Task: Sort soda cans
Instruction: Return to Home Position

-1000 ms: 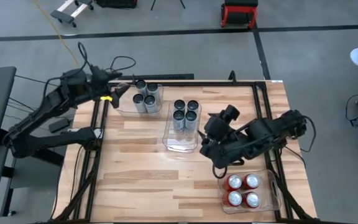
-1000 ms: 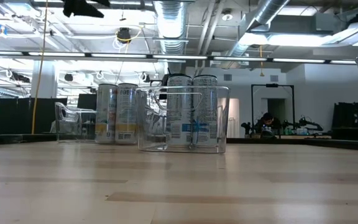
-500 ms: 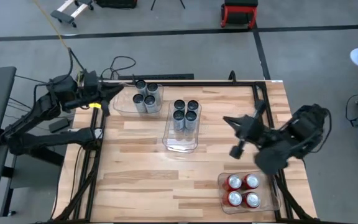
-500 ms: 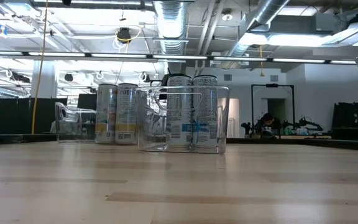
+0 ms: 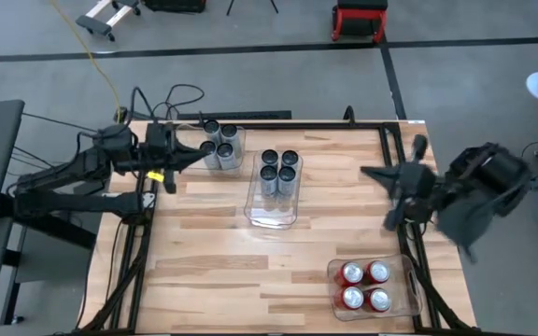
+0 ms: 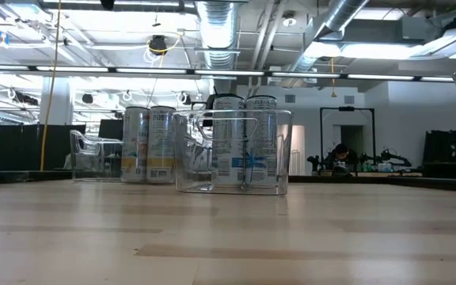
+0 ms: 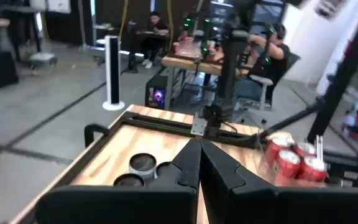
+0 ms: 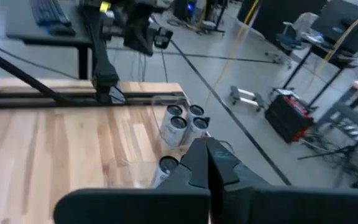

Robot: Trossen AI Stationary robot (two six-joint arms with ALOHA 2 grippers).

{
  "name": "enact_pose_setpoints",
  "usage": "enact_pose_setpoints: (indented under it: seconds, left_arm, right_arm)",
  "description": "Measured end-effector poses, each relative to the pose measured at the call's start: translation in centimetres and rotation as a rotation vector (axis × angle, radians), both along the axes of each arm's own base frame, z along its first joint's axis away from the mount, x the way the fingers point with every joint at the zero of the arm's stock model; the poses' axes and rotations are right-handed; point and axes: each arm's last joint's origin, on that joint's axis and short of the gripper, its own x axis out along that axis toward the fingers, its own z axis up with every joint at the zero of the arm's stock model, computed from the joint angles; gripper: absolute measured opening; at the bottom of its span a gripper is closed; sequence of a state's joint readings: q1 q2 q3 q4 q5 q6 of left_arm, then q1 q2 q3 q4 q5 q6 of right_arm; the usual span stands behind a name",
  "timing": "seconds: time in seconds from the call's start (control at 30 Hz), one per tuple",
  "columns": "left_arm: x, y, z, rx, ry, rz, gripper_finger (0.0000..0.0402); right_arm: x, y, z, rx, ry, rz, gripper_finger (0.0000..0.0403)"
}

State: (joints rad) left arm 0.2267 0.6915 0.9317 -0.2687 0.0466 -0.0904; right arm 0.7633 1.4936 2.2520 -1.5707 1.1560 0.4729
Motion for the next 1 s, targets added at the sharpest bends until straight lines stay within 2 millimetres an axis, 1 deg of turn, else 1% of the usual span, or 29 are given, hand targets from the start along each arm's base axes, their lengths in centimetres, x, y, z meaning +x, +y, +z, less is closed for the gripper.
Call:
enact_pose_setpoints:
  seconds: [0.17, 0.27, 0.37, 0.43, 0.57, 0.7, 0.83, 0.9, 1.0]
  left_arm:
    - [0.2, -0.4, -0.2, 0.111, 0.025, -0.037, 0.0000]
    - [0.2, -0.6, -0.2, 0.146, 0.025, -0.046, 0.0000]
    - [0.3, -0.6, -0.2, 0.146, 0.025, -0.045, 0.0000]
    - [0.3, -0.6, -0.2, 0.146, 0.026, -0.045, 0.0000]
    - [0.3, -0.6, 0.1, 0.166, 0.001, -0.043, 0.0000]
    - [0.2, -0.6, 0.7, 0.227, -0.056, -0.036, 0.0000]
    - [0.2, -0.6, 0.8, 0.262, -0.056, -0.035, 0.0000]
    - [0.3, -0.6, 0.6, 0.261, -0.040, -0.037, 0.0000]
    - [0.4, -0.5, 0.2, 0.288, 0.005, -0.042, 0.0000]
  right_arm:
    - [-3.6, -2.7, 1.6, 0.071, -0.075, 0.038, 0.0001]
    - [-5.5, -4.3, 2.2, 0.111, -0.109, 0.060, 0.0001]
    - [-6.7, -5.5, 2.6, 0.150, -0.124, 0.083, 0.0001]
    - [-7.1, -5.9, 2.6, 0.152, -0.120, 0.097, 0.0001]
    - [-7.1, -6.0, 1.7, 0.133, -0.091, 0.103, 0.0000]
    - [-7.3, -6.1, 0.4, 0.158, -0.079, 0.085, 0.0000]
    - [-8.7, -7.6, -0.7, 0.228, -0.110, 0.066, 0.0000]
    - [-9.5, -8.2, -1.7, 0.260, -0.119, 0.075, 0.0000]
    - [-9.8, -8.2, -3.5, 0.282, -0.125, 0.109, 0.0000]
